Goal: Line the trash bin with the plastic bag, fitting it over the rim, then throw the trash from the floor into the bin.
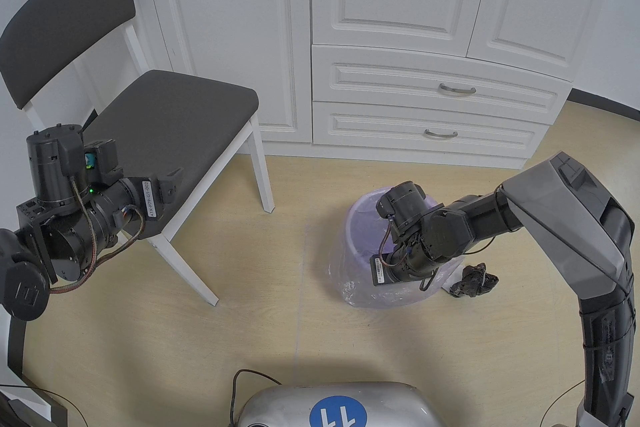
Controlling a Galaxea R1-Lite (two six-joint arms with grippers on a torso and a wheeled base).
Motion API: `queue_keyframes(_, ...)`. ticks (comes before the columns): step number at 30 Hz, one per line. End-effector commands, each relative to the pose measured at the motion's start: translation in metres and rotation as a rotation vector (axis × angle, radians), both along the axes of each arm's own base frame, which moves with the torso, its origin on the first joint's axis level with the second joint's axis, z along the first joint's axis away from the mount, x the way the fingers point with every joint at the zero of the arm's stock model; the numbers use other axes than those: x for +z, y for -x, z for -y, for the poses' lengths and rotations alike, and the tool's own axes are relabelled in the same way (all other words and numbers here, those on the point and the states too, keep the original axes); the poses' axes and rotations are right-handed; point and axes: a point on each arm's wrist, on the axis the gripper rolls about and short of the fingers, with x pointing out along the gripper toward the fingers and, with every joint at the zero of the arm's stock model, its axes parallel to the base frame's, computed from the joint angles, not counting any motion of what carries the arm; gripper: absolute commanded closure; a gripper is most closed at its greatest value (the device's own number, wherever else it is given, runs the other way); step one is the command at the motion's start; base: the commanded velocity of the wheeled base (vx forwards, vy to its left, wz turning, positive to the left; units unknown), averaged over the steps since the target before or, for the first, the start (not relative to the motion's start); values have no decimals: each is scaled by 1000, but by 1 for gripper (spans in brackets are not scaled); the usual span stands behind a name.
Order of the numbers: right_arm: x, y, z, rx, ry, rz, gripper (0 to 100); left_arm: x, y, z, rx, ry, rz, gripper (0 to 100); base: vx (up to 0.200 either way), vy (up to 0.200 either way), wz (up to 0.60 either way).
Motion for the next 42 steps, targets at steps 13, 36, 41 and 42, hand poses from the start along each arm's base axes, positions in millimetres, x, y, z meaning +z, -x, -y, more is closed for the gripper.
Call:
queue_keyframes(13,-68,-20,7,-19,51,-109,100,-8,3,-1,1,10,22,0,0,0,0)
queue_keyframes(36,-55,-11,22,17,118,-103,0,1,9,-4,7,27,65,0,0,0,0)
queue_keyframes(41,-11,20,23,52,104,-68,0,4,10,-12,31,27,76,0,0,0,0)
queue_keyframes(42,-3,26,23,60,103,-60,0,4,11,-12,31,27,77,0,0,0,0)
